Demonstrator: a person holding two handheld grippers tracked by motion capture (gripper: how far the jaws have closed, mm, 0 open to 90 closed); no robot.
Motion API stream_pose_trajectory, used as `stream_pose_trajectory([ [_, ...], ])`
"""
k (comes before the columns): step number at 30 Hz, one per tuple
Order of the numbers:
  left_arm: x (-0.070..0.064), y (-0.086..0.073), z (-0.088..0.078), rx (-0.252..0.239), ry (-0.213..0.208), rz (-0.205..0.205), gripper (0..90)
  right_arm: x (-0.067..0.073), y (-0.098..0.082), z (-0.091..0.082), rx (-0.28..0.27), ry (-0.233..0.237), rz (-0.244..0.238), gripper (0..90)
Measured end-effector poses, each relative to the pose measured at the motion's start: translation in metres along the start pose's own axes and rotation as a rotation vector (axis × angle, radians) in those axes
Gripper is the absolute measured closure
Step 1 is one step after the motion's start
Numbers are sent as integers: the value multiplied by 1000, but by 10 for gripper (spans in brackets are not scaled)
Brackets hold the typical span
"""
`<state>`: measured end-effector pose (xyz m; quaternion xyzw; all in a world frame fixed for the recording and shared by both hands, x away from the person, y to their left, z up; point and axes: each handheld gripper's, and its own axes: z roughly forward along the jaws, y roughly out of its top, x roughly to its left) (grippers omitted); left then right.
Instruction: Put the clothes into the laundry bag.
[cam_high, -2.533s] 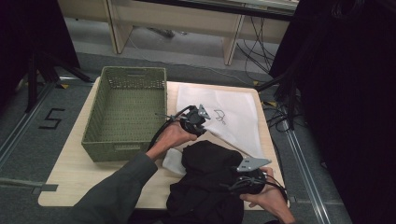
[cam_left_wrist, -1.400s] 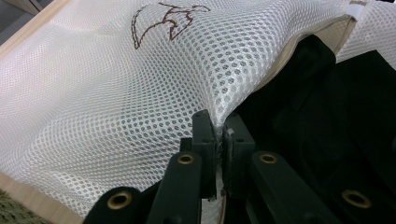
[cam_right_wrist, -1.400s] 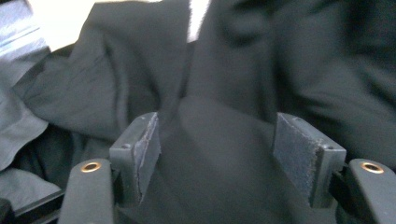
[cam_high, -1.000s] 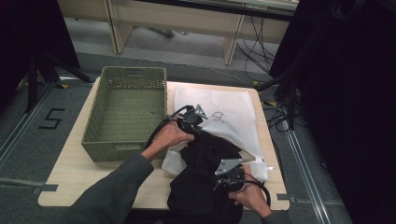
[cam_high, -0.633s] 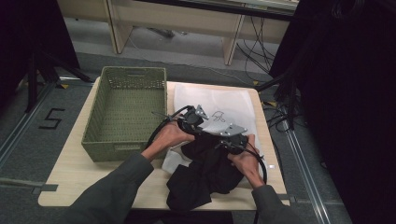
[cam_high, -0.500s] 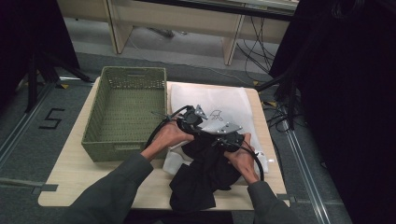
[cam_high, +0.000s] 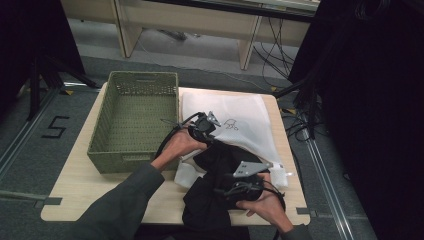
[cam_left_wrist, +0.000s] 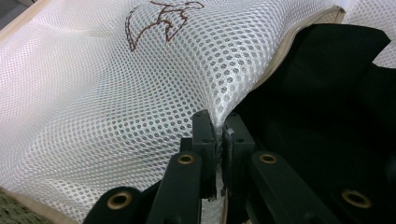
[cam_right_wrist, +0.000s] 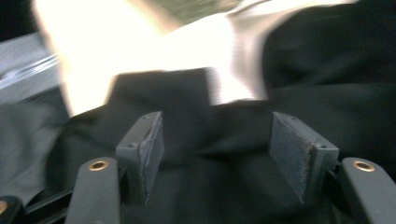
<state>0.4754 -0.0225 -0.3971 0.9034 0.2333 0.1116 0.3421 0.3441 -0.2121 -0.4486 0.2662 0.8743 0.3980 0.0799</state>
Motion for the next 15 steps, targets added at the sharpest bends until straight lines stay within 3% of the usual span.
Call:
stream_pose_trajectory([
  [2,0,0,1,-8,0,-8,851,12,2,12,25,48,-57,366],
  [4,0,0,1,-6,-3,-5,850,19,0,24,69,58,-53,352],
  [6,0,0,1,-5,-4,-4,850,22,-5,39,140,63,-62,327],
  [7,0,0,0,0,-5,1,849,21,-7,46,137,58,-79,311],
  [9,0,0,0,3,-4,4,849,20,-10,55,204,73,-105,302],
  [10,0,0,0,4,-5,7,849,21,-12,59,190,74,-98,342],
  [11,0,0,1,7,-4,7,849,22,-13,62,219,44,-146,416],
  [12,0,0,1,9,-4,9,849,22,-13,62,220,69,-154,582],
  [13,-1,0,2,8,-4,8,850,21,-12,61,226,97,-157,687],
  [15,-2,0,2,7,-3,6,852,23,-10,61,214,71,-216,847],
])
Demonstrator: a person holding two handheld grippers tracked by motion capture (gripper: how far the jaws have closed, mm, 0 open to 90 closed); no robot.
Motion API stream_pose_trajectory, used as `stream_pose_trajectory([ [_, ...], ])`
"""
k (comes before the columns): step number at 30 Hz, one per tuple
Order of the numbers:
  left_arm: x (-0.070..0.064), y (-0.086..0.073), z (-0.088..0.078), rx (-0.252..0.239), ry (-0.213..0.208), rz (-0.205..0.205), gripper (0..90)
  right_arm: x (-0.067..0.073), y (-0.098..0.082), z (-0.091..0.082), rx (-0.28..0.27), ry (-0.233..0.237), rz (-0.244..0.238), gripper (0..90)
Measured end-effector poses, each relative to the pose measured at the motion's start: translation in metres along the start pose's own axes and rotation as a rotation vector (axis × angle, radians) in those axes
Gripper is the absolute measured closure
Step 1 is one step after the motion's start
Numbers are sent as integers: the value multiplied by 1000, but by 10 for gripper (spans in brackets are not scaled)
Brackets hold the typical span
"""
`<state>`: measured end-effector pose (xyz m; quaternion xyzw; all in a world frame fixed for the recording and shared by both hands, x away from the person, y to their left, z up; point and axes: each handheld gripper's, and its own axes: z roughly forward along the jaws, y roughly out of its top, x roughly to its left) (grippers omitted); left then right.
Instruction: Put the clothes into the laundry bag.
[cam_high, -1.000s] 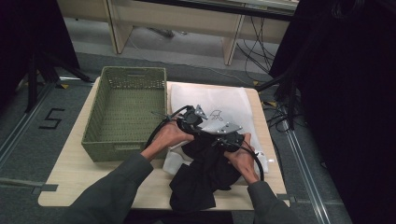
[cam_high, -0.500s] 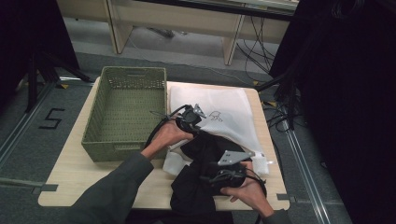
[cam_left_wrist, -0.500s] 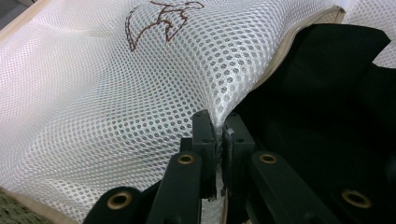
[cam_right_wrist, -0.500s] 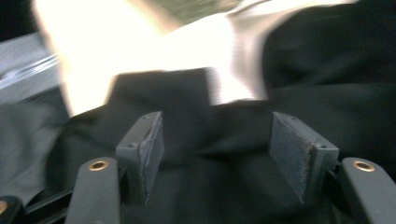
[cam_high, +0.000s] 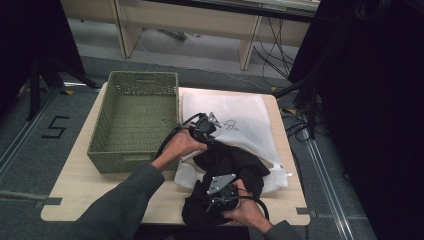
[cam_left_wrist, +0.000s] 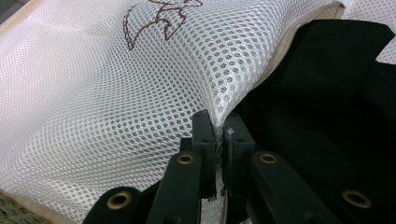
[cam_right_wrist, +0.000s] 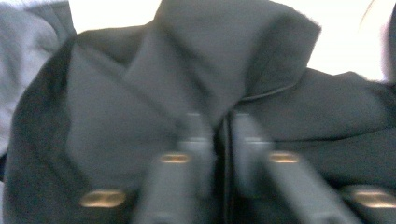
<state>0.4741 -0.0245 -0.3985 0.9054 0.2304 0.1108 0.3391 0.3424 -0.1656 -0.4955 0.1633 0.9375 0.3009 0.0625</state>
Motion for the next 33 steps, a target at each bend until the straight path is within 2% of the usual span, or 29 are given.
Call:
stream_pose_trajectory([
  [1,0,0,-1,7,-1,9,853,-1,1,-2,10,-18,-4,859],
  [3,-1,0,-2,-4,1,3,853,-8,3,-9,-28,-39,12,865],
  [4,-1,0,-3,0,-1,8,854,-13,5,-16,-43,-97,57,868],
  [5,-2,0,-2,-10,-3,-10,855,-20,5,-19,-56,-147,36,868],
  [6,-1,0,-3,2,-9,2,855,-29,6,-24,-60,-187,61,868],
  [7,-1,0,-3,-1,-9,6,856,-41,6,-28,-69,-267,79,868],
  [8,-2,0,-4,2,-8,9,856,-54,7,-30,-63,-323,85,868],
  [9,-3,0,-3,2,-10,1,856,-67,7,-31,-50,-362,115,868],
  [10,-3,0,-3,7,-10,11,856,-82,8,-28,-55,-425,154,868],
  [11,-4,-1,-3,12,-15,19,856,-92,8,-28,-34,-453,146,868],
  [12,-4,-1,-3,15,-13,23,856,-103,9,-23,-23,-509,160,866],
  [13,-4,-1,-2,14,-10,19,855,-108,9,-21,-15,-511,179,863],
  [14,-2,-1,-2,21,-11,22,855,-113,9,-19,-1,-509,175,849],
  [15,-1,-1,-1,19,-12,14,855,-112,10,-16,6,-510,207,816],
  [16,0,-1,-1,21,-12,12,855,-109,11,-14,6,-488,250,770],
  [17,2,-2,-1,23,-11,9,854,-110,11,-16,-11,-480,202,703],
  [18,2,-2,-1,18,-12,6,854,-104,11,-19,-37,-471,247,629],
  [19,3,-2,-1,17,-12,3,853,-101,11,-23,-64,-449,267,553],
  [21,3,-2,-1,14,-11,-1,852,-94,11,-35,-125,-419,281,485],
  [22,3,-2,-2,17,-9,3,851,-90,11,-39,-141,-411,279,450],
  [23,3,-2,-2,18,-9,3,851,-87,10,-48,-168,-392,246,419],
  [25,3,-2,-1,16,-8,-1,850,-74,8,-59,-207,-344,235,406],
  [26,3,-2,-1,18,-8,-2,849,-71,6,-63,-225,-337,210,398],
  [27,3,-2,-1,20,-9,-2,849,-65,4,-66,-228,-295,214,381],
  [29,3,-2,-1,21,-8,-2,849,-54,-3,-59,-202,-209,241,362],
  [30,2,-2,-1,21,-8,-1,849,-53,-5,-57,-149,-176,225,359],
  [31,2,-2,-1,20,-6,-2,848,-52,-8,-47,-133,-159,230,342],
  [32,2,-2,-1,21,-6,-3,848,-51,-10,-41,-84,-149,236,327],
  [33,3,-2,-1,22,-8,-5,848,-53,-11,-35,-58,-142,223,321],
])
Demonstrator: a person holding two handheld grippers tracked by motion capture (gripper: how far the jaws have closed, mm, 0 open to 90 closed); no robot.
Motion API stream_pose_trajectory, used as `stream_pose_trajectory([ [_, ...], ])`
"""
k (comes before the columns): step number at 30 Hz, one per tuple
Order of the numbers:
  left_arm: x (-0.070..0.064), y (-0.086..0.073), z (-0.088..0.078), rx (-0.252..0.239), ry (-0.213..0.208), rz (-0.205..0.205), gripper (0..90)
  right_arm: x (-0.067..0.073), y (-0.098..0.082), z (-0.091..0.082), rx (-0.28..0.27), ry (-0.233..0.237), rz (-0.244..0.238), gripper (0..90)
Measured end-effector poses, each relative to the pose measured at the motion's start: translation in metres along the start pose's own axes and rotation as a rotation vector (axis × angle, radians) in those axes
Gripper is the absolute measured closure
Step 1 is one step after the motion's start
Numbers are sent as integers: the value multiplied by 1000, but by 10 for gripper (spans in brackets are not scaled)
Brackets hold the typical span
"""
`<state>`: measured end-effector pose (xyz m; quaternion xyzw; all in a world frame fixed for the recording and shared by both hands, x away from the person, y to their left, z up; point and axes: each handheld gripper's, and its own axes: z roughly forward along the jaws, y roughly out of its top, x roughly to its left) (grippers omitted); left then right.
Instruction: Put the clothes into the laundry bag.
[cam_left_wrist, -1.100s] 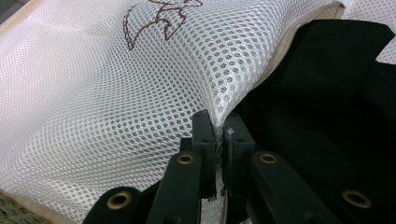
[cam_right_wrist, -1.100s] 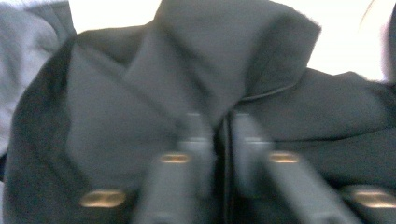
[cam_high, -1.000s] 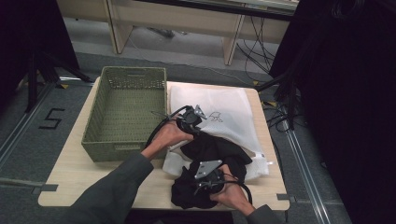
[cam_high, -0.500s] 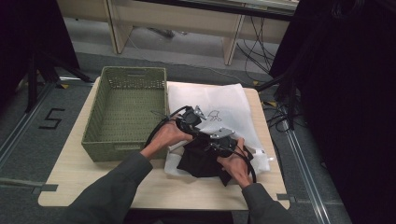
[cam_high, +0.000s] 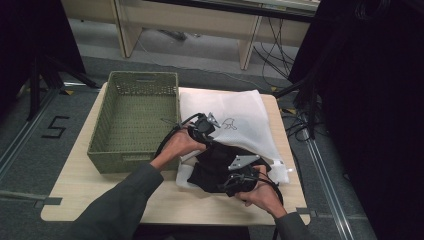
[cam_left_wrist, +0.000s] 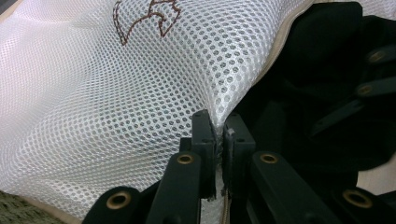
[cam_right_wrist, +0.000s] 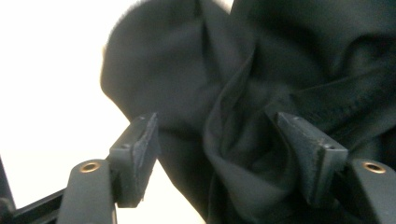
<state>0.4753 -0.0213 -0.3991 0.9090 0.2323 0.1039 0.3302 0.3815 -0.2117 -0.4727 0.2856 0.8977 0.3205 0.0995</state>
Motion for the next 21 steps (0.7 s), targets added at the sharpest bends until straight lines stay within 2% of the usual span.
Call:
stream_pose_trajectory([
  [1,0,0,1,-8,3,-11,848,1,-1,4,39,14,36,330],
  [3,0,0,1,-4,0,-6,848,-5,-5,14,84,-7,-35,367],
  [4,0,0,1,-1,0,-1,849,-5,-6,17,87,-11,-51,436],
  [6,-1,0,1,-2,-5,1,852,-8,-4,17,81,-86,-132,706],
  [7,-1,0,0,-1,-8,0,854,-12,-3,16,72,-95,-138,794],
  [8,-1,0,0,0,-13,1,855,-14,-2,15,71,-100,-126,822],
  [9,-2,0,-1,1,-13,2,856,-17,1,15,68,-136,-127,839],
  [10,-2,0,-1,0,-13,6,857,-18,4,15,70,-152,-125,844],
  [11,-3,0,-2,8,-18,9,857,-20,7,17,47,-196,-122,848],
  [12,-3,0,-1,6,-21,9,858,-27,13,17,18,-240,-134,850],
  [13,-4,0,-1,6,-18,11,858,-33,21,14,45,-248,-127,851],
  [15,-4,0,-1,9,-21,11,858,-49,31,19,-6,-328,-95,852],
  [16,-3,1,-1,8,-24,24,858,-56,35,22,-11,-348,-91,852],
  [17,-3,0,-1,8,-26,10,858,-59,36,24,-3,-354,-56,852],
  [18,-2,0,-1,8,-30,25,859,-66,37,29,-7,-371,-54,851],
  [21,-2,-1,-1,3,-28,0,856,-71,35,37,-16,-362,27,842],
])
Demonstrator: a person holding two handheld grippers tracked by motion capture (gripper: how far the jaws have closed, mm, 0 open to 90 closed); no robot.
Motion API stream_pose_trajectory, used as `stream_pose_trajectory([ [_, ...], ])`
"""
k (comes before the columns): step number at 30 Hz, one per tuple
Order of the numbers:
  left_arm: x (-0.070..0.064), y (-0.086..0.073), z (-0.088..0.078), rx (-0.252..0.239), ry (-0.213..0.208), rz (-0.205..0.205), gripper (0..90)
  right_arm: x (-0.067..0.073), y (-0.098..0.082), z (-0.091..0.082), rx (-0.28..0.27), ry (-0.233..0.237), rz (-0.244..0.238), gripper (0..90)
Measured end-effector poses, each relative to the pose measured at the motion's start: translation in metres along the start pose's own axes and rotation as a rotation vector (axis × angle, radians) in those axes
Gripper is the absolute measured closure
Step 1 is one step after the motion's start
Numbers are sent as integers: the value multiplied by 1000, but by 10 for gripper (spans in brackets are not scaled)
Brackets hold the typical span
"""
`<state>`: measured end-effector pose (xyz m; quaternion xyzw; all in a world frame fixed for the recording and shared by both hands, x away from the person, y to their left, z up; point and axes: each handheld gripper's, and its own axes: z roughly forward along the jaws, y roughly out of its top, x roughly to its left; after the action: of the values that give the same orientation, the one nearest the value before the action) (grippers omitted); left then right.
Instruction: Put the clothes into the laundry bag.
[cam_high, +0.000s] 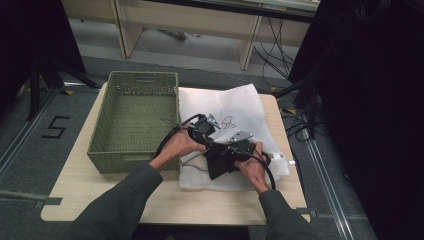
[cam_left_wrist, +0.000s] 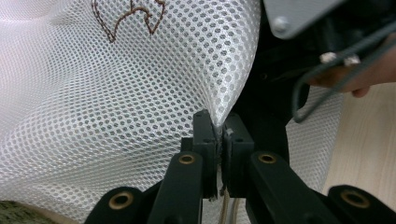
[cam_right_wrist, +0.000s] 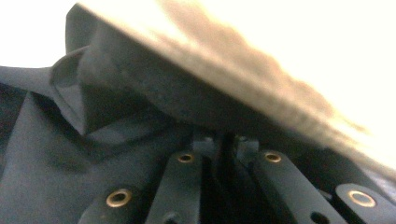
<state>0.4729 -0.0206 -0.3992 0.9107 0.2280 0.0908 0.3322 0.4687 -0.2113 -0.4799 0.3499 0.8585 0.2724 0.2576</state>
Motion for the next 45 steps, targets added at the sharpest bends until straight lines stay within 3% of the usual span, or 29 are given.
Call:
stream_pose_trajectory([
  [4,0,-2,0,-12,16,-7,831,2,-3,-6,-30,23,46,774],
  [6,-2,-4,2,-13,22,0,819,2,-6,-9,-17,67,69,708],
  [9,-8,-9,8,-38,23,-26,774,3,-9,-11,-28,78,68,610],
  [12,-15,-13,8,-62,52,-40,643,2,-12,-11,-19,90,73,639],
  [15,-26,-16,-5,-130,83,-39,488,-1,-12,-11,-27,92,71,673],
  [16,-33,-19,-11,-154,98,-40,464,-1,-12,-11,-26,93,73,672],
  [20,-57,-39,-21,-214,86,-48,431,-1,-11,-12,-20,94,78,673],
  [23,-68,-66,-17,-189,44,-50,425,-1,-12,-12,-23,95,83,668],
  [24,-70,-73,-13,-159,32,-58,421,-1,-12,-12,-23,97,85,667],
  [25,-71,-80,-10,-133,22,-53,416,-1,-11,-12,-20,100,84,663],
  [28,-72,-99,2,-94,10,-94,410,-1,-11,-13,-19,106,105,648],
  [29,-70,-102,5,-73,11,-74,401,-2,-11,-14,-17,113,99,641],
  [30,-71,-106,10,-66,8,-99,394,-2,-11,-14,-22,114,106,636],
  [35,-69,-117,24,0,10,-68,437,-5,-11,-20,-35,140,137,579],
  [36,-67,-118,27,9,5,-62,450,-6,-12,-20,-58,152,136,551],
  [38,-66,-121,30,17,9,-60,504,-6,-12,-27,-40,183,174,505],
  [39,-66,-122,31,3,23,-52,544,-5,-14,-27,-77,175,185,491],
  [40,-64,-122,31,3,22,-35,581,-5,-14,-32,-54,194,184,474],
  [41,-63,-123,31,0,26,-47,638,-5,-16,-35,-48,221,186,448],
  [42,-62,-123,31,-5,27,-43,696,-2,-18,-35,-67,225,184,437],
  [43,-62,-123,31,-4,30,-40,741,-1,-19,-39,-49,233,176,427],
  [45,-64,-123,29,5,21,-17,817,1,-22,-41,-49,251,124,397],
])
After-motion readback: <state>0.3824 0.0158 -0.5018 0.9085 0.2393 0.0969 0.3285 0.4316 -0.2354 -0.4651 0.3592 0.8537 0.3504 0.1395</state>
